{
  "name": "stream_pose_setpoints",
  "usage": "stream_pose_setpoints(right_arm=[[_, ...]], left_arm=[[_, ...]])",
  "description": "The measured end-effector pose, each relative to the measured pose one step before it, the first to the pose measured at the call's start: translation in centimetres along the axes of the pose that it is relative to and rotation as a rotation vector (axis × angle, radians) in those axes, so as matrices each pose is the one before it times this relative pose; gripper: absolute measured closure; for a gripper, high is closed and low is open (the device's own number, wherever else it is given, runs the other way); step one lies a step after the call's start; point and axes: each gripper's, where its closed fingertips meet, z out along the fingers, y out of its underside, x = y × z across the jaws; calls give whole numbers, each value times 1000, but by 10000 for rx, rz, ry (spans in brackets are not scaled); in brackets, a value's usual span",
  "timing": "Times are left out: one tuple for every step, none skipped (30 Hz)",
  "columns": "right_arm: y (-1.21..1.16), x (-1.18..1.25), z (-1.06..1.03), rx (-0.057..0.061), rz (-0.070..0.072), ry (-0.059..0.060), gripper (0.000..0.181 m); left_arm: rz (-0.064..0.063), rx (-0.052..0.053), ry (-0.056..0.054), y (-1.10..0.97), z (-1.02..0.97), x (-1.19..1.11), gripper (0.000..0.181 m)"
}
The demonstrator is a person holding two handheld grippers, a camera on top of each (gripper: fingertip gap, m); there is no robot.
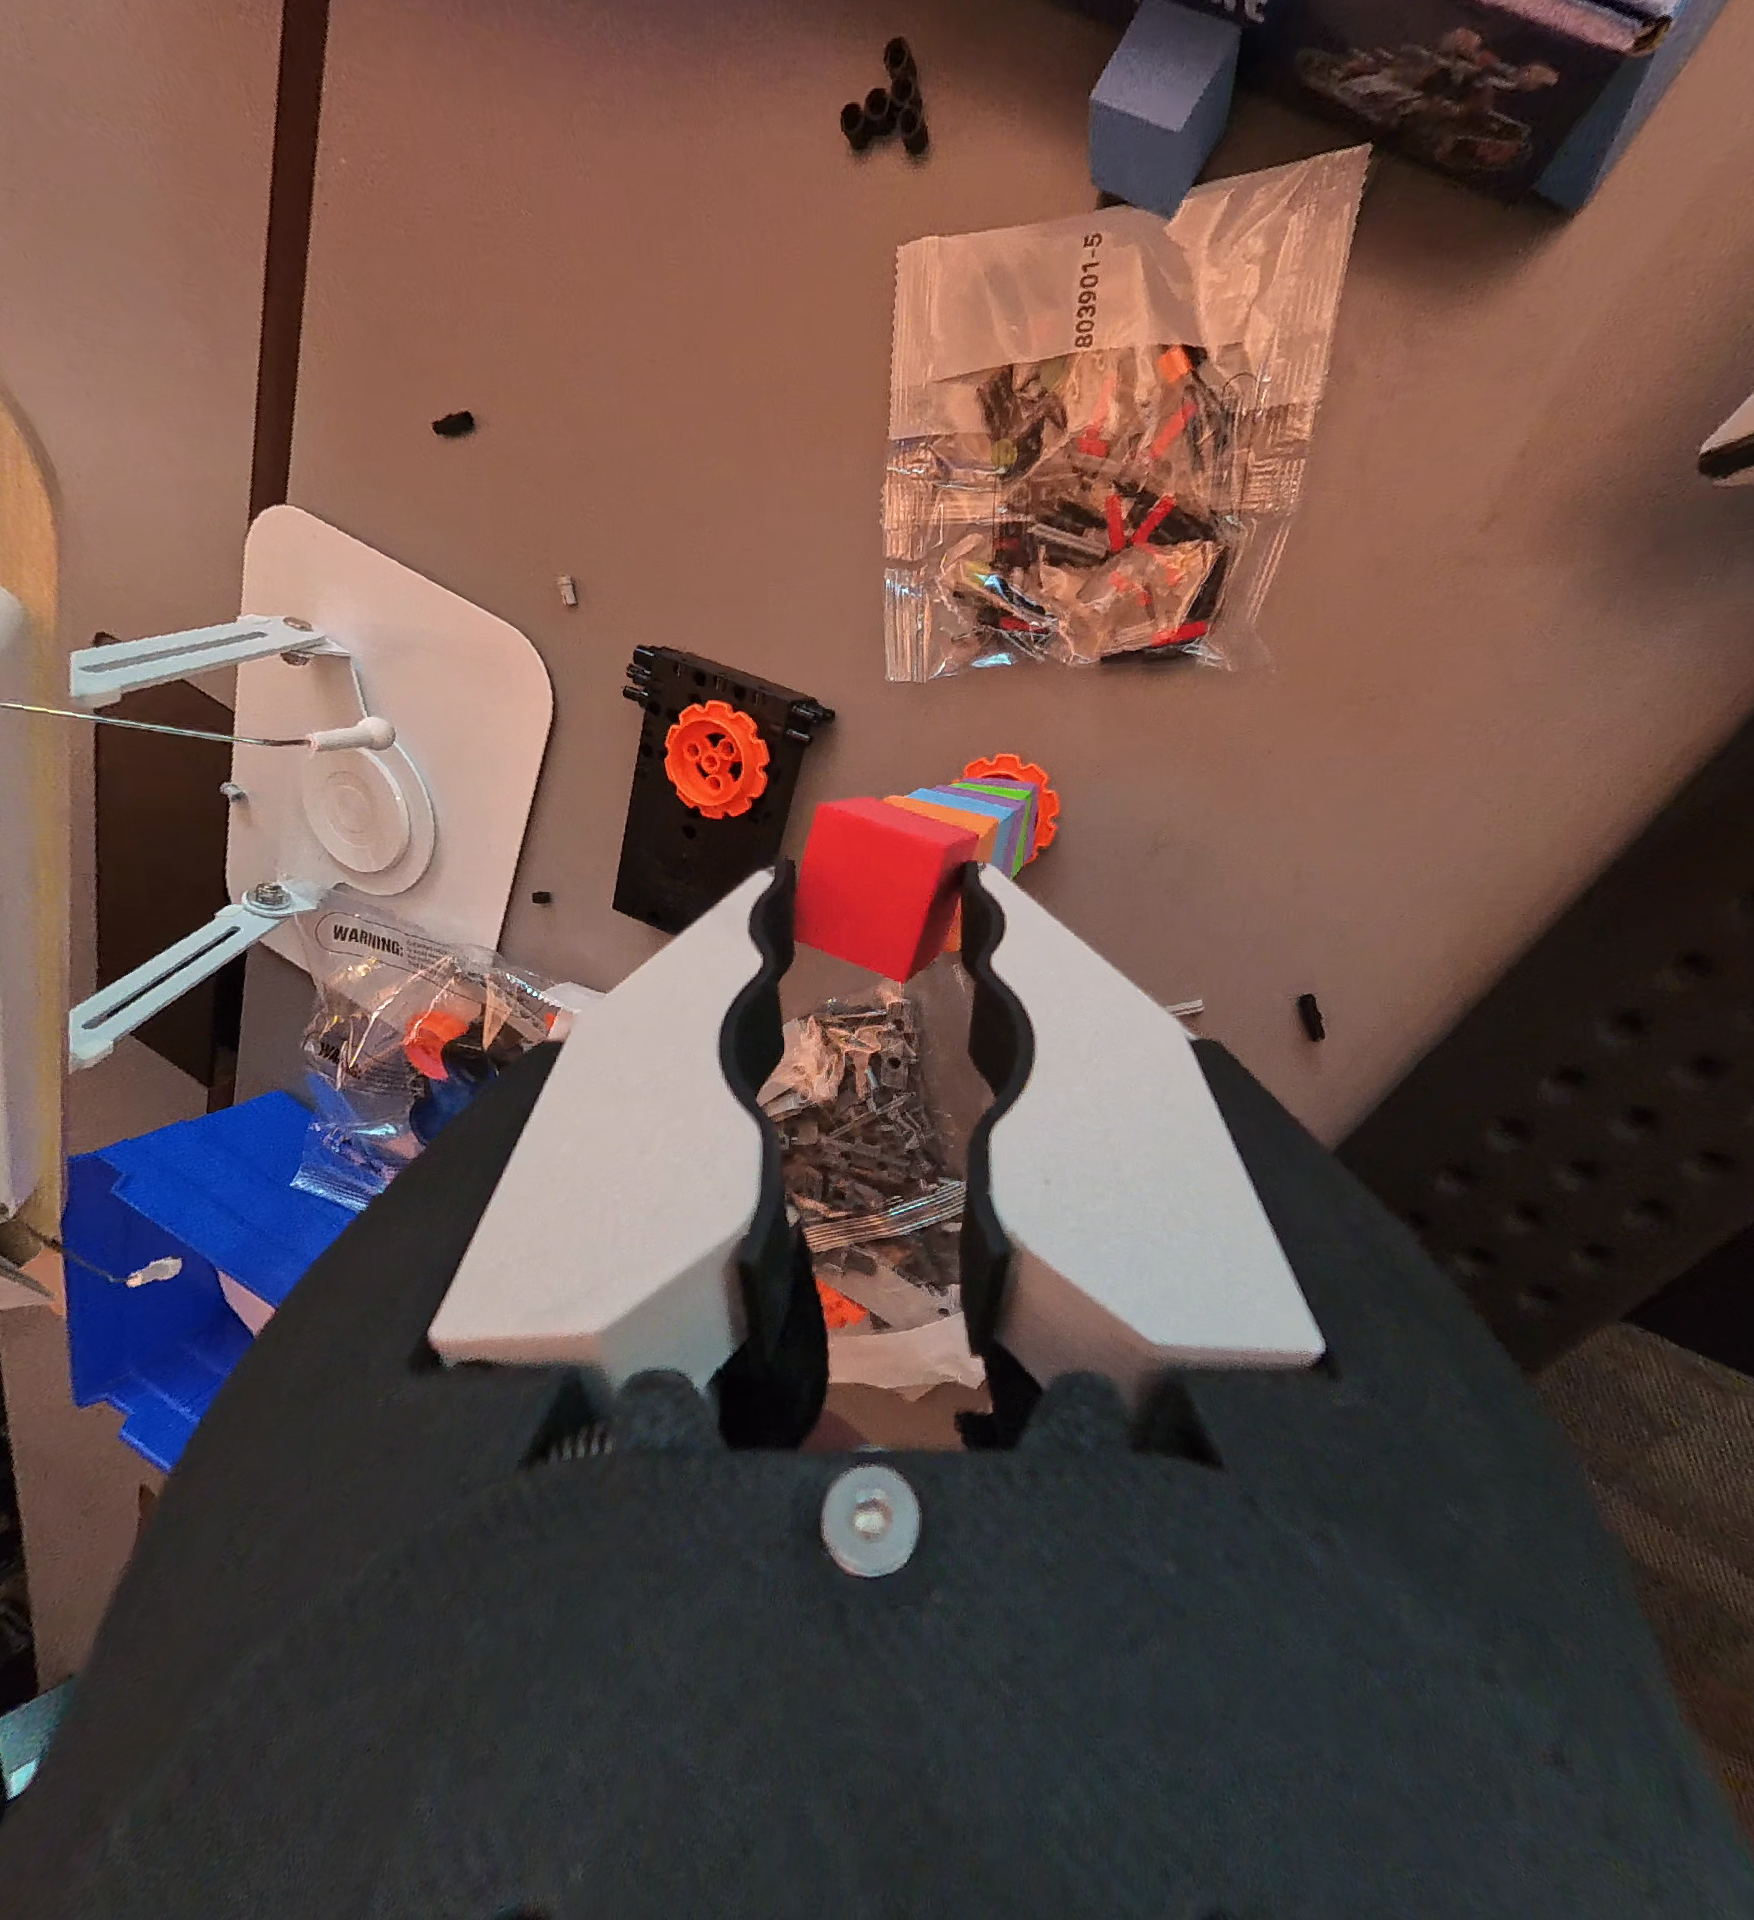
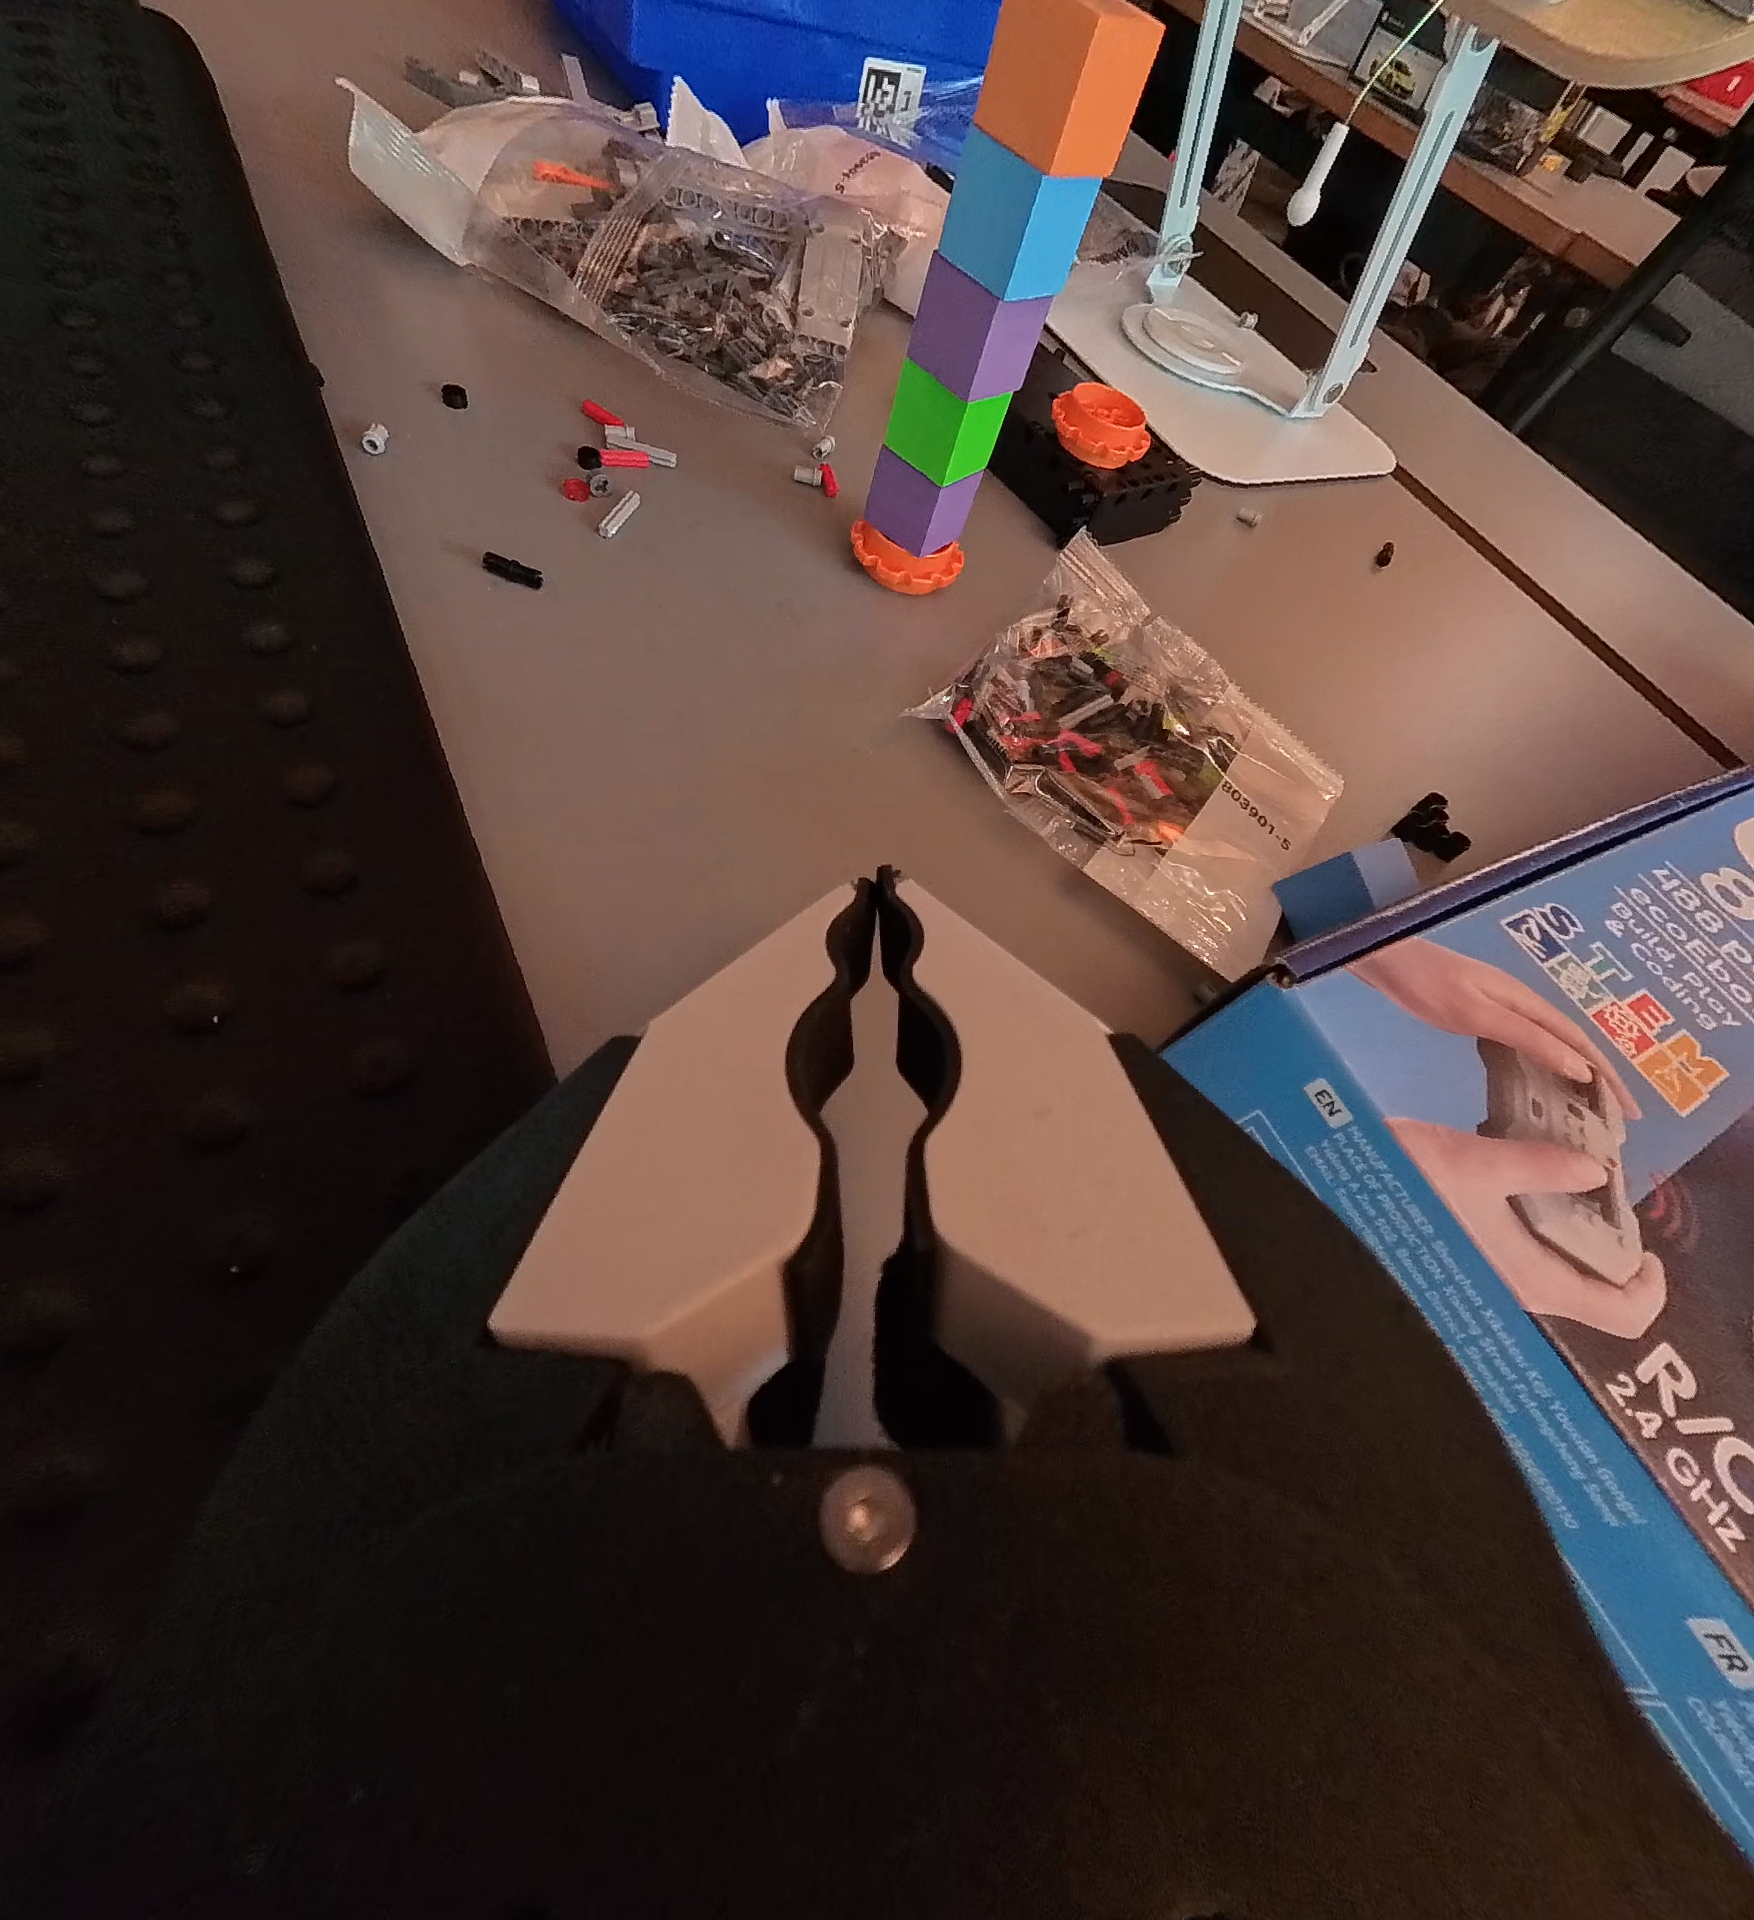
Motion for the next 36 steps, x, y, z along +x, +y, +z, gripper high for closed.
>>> stream_pose_setpoints(right_arm=[[-6,-3,-4,7,-1,-1,181],[-5,-6,-5,6,0,-3,181],[-2,-6,-6,4,0,-3,181],[1,-14,7,3,-3,-3,181],[-7,-13,-5,6,-4,-4,181],[-2,-5,-6,4,-4,-4,181],[-3,-12,1,0,-3,-3,181],[-3,-13,-7,3,-3,-3,181],[-6,-4,3,4,-1,-3,181],[-1,-2,1,1,-2,-2,181],[5,-9,5,0,-4,0,181],[-10,0,-11,3,0,-1,181],[-4,-4,2,3,4,-1,181],[2,9,0,1,1,0,181],[-2,-10,-7,2,0,0,181],[-2,9,2,3,2,0,181],[0,-2,0,0,2,0,181],[-2,-1,1,1,2,0,181],[-2,-3,-6,4,2,0,181],[2,9,0,1,1,0,181],[-2,-4,0,0,-3,2,181],[-1,5,-7,4,-2,4,181],[-12,1,-10,5,3,2,181],[-3,8,2,4,3,1,181],[-1,0,-7,3,1,2,181],[0,2,0,0,0,1,181],[-1,5,8,-2,-1,1,181],[2,-1,-8,1,0,0,181],[-4,-2,-5,5,1,0,181],[-12,2,-2,2,1,0,181],[0,-2,0,0,2,-1,181],[-2,2,1,2,-2,1,181],[-5,-2,1,1,-6,3,181],[1,-1,-1,-1,0,-1,181],[-12,0,-3,2,2,-1,181],[-2,6,-6,4,-3,4,181]], left_arm=[[-3,-26,16,30,123,-34,150],[-14,3,3,-14,111,-42,151],[-7,2,10,-14,129,3,151],[-12,-15,26,23,132,39,151],[-17,-27,0,53,121,3,150],[-23,-1,-10,27,105,-9,150],[-26,50,3,-25,-9,-7,150],[-30,20,35,28,-41,34,150],[-4,1,-13,55,-14,-43,150],[1,12,-52,12,-3,-93,150],[-6,12,-8,11,5,-15,150],[13,-20,28,47,-10,67,150],[17,4,-47,-1,-55,-39,150],[-4,18,-34,-20,-78,-37,150],[3,5,27,15,-92,76,151],[-3,5,10,13,-102,54,151],[-24,23,-37,-29,-68,-15,151],[-33,-5,-25,12,1,3,151],[-20,-58,-29,82,56,7,151],[-9,-86,-74,131,96,-57,150],[10,-88,-68,140,107,-42,150],[17,-49,-14,93,69,55,150],[-13,57,-13,-86,-10,11,150],[-45,69,30,-102,-34,63,150],[-36,56,17,-89,-21,40,149],[-42,23,-44,-32,-16,-62,145],[-32,5,-49,1,-18,-82,142],[-8,52,13,-24,-51,19,142],[-33,91,51,-91,-86,57,142],[-34,68,29,-62,-71,33,142],[-9,7,-32,15,-39,-57,143],[14,-63,-14,111,21,-14,146],[35,-87,-11,141,44,17,151],[18,-20,-51,4,38,-62,151],[-28,8,-14,-37,1,-27,151],[-27,-2,-10,-6,1,-24,152]])
